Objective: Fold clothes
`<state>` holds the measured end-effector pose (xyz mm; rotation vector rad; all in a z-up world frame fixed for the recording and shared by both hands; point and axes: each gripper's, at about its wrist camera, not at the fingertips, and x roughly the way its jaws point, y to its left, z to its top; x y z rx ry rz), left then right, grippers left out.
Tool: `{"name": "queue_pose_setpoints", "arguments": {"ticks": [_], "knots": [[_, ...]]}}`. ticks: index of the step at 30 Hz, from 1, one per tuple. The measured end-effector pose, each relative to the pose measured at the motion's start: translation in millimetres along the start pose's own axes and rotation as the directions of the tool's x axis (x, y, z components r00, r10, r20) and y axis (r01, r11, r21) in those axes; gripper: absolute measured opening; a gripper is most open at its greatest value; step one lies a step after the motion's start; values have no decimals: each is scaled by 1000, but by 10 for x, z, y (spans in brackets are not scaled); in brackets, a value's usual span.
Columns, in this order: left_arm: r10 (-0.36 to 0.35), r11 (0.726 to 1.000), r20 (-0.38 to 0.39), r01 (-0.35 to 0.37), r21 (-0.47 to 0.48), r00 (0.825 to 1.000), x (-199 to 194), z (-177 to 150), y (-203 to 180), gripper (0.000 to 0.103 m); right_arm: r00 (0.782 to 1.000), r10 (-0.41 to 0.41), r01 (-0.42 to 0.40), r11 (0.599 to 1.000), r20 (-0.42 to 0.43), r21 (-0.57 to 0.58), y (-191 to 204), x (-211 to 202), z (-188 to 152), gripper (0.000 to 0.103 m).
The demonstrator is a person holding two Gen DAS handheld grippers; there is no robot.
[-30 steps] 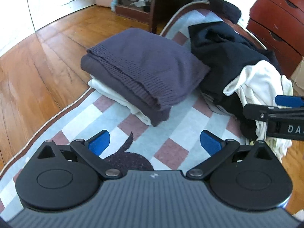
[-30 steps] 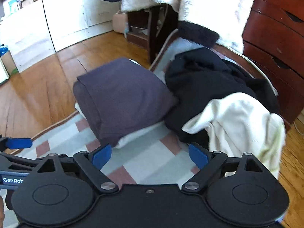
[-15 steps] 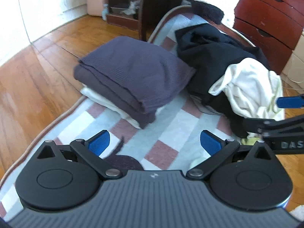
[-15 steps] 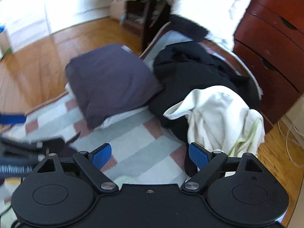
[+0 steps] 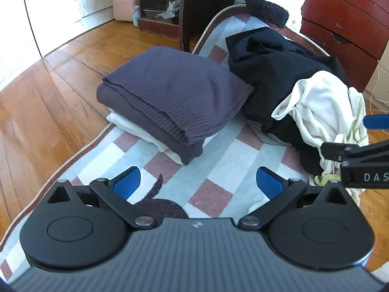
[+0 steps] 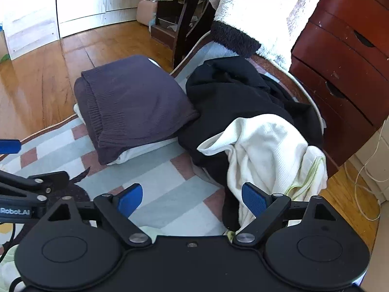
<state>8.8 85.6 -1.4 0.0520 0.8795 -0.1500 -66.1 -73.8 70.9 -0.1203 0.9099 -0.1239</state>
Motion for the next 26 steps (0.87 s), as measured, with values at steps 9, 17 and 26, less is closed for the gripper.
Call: {"name": "queue_pose_setpoints", "arguments": {"ticks": [9, 17, 26], "knots": [[21, 1000, 1, -21, 4, 1000, -26, -16, -32, 103, 1000, 0, 0, 1000, 11, -15, -34, -7, 28, 92], [38, 999, 8, -38, 13, 999, -31, -17, -54, 103, 999, 5, -4, 1000, 39, -5, -93, -42, 73, 92], [89, 995, 24, -90, 39, 996, -69, -6, -106, 103, 997, -21, 20, 1000, 75, 16, -224, -37, 148, 92]]}}
